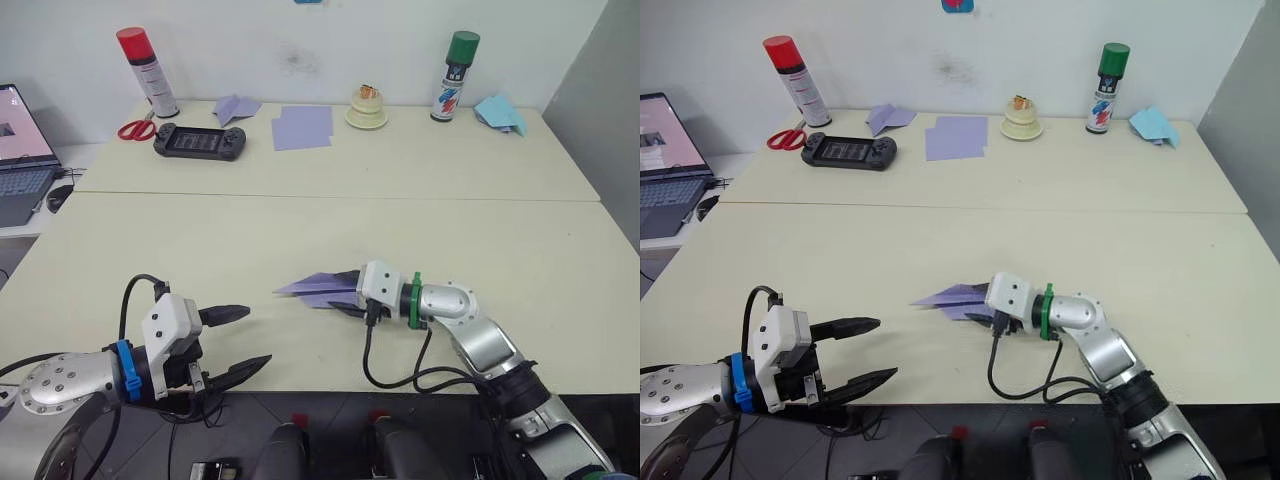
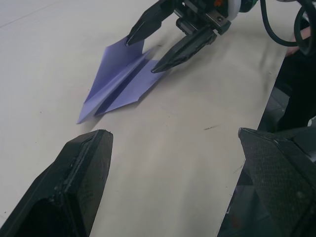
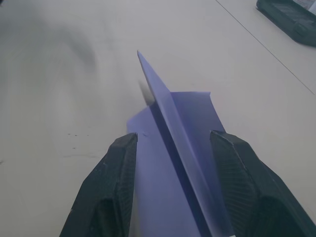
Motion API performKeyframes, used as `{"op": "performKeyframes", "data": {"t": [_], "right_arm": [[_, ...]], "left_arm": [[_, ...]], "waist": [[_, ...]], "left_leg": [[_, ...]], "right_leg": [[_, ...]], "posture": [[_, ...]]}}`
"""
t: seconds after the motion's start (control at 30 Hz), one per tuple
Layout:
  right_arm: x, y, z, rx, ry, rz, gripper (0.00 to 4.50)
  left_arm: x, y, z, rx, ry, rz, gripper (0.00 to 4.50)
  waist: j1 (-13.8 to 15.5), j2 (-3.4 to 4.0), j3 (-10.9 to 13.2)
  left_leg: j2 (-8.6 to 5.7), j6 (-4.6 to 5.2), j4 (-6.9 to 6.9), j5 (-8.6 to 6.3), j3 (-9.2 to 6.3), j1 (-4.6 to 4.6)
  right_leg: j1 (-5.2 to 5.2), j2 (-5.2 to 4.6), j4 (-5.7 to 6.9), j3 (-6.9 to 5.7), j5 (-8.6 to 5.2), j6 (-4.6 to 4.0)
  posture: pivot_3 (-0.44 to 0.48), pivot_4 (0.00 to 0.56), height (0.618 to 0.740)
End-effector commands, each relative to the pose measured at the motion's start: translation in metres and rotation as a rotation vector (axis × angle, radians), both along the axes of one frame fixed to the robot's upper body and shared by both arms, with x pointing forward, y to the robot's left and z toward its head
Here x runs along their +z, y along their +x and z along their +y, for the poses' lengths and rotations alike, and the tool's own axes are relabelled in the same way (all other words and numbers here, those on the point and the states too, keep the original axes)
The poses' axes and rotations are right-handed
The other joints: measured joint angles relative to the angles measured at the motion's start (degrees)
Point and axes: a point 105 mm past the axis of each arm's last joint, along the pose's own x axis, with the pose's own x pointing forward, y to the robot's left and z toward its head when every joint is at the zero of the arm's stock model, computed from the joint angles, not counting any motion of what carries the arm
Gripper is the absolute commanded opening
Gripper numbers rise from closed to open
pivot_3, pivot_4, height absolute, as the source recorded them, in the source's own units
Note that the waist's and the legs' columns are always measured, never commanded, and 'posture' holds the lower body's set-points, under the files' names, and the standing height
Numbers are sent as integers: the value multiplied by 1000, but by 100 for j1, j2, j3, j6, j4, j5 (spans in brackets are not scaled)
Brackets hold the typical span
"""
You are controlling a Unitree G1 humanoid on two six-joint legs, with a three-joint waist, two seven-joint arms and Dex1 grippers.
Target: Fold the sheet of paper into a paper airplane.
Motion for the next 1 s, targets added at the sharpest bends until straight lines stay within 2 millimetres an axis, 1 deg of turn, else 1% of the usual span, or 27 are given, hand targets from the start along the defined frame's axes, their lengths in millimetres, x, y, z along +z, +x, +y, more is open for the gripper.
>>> {"op": "performKeyframes", "data": {"t": [0.03, 0.2, 0.3, 0.4, 0.47, 0.57, 0.67, 0.73, 0.83, 0.9, 1.0], "right_arm": [[0, 10, 3, -23, -50, -34, 2407], [-16, 16, 9, -38, -129, 58, 2407], [-17, 20, 12, -43, -148, 67, 2407], [-17, 26, 14, -53, -168, 69, 1775], [-17, 29, 14, -58, -170, 77, 1113], [-15, 33, 14, -69, -166, 81, 21], [-15, 34, 9, -79, -167, 82, 21], [-15, 35, 1, -95, -162, 98, 21], [-7, 36, -21, -166, -120, 141, 21], [7, 38, -43, -272, -54, 158, 21], [28, 36, -88, -500, 38, 150, 21]], "left_arm": [[8, -5, -6, -20, -1, -31, 4465], [9, -11, -14, -14, -47, -27, 4465], [18, -9, -13, 17, -78, -59, 4465], [28, -1, -8, 75, -118, -82, 4465], [32, 3, -6, 92, -131, -90, 4500], [34, 1, -8, 85, -146, -80, 4500], [36, 0, -11, 78, -156, -83, 4500], [39, 1, -13, 77, -168, -89, 4500], [46, 7, -19, 64, -179, -112, 4500], [49, 12, -27, 35, -162, -125, 4500], [52, 19, -46, -76, -108, -151, 4500]], "waist": [[-1, 0, 0], [-5, -1, -1], [-4, -3, -2], [-4, -4, -3], [-3, -4, -3], [-3, -4, -3], [-2, -4, -3], [9, -4, -4], [62, -4, -3], [118, -4, -3], [181, -4, -3]], "left_leg": [[0, 0, 0, 0, 1, 1], [3, 0, 1, 0, 1, 2], [3, 0, 1, 0, 0, 2], [4, 0, 6, 0, -1, 5], [4, 0, 13, 0, -2, 6], [3, 0, 23, 0, -1, 6], [3, 0, 28, 0, -1, 6], [2, 0, 32, 0, -3, 5], [-1, 0, 50, 0, -8, -3], [-4, 0, 65, -1, -11, -10], [-10, 0, 75, -1, -12, -19]], "right_leg": [[0, 0, 0, 1, 0, 0], [0, 1, 4, 0, 2, -2], [0, 1, 5, 0, 2, -2], [1, 3, 13, -2, 4, -7], [0, 4, 23, -2, 4, -7], [1, 4, 35, -1, 4, -7], [1, 4, 39, -1, 4, -7], [1, 4, 43, -2, 5, -7], [2, 4, 49, -7, 4, -7], [2, 2, 51, -8, 4, -7], [1, 0, 49, -7, 6, -4]], "posture": [[0, 150, 740], [0, 150, 740], [0, 150, 740], [0, 150, 740], [0, 150, 740], [0, 150, 740], [0, 150, 740], [0, 150, 740], [0, 150, 740], [0, 150, 740], [0, 150, 740]]}}
